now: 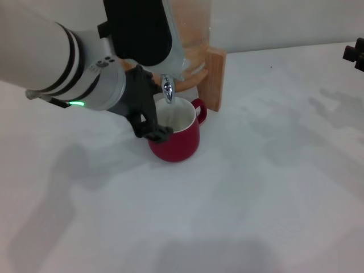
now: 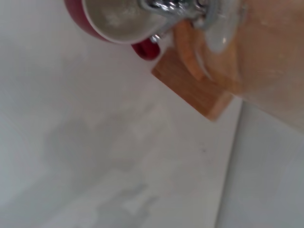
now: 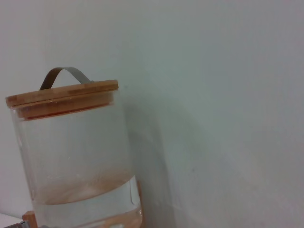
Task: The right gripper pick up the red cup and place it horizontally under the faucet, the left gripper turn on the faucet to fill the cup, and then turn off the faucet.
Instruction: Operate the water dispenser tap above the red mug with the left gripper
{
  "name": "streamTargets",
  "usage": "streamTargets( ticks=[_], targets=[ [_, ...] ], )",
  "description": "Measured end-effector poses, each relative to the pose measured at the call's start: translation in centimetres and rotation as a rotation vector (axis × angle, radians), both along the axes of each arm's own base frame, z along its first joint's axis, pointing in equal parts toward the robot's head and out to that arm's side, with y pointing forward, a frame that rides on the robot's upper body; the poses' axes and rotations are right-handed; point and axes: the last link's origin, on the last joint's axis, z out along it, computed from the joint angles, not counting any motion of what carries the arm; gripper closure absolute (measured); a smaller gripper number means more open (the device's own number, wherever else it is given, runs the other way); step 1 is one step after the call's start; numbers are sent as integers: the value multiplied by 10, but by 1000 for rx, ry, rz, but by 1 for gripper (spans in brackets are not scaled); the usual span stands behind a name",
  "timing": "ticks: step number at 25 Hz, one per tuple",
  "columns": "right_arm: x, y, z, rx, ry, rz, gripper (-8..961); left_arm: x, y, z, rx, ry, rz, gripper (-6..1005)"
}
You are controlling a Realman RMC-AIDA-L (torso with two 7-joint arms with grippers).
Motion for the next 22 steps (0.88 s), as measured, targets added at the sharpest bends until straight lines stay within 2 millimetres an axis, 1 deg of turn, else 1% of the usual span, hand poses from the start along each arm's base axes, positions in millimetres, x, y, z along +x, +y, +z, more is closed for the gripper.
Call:
streamTargets(
  ticks=[10, 17, 22],
  targets=[
    [0, 1, 0, 3, -2, 3, 563, 8, 6, 1, 40, -79, 41, 203],
    [-1, 2, 0, 5, -5, 3, 563, 15, 5, 0, 44, -119, 74, 203],
    [-1, 3, 0, 6, -5, 3, 563, 16, 4, -1, 37, -124, 81, 203]
  ],
)
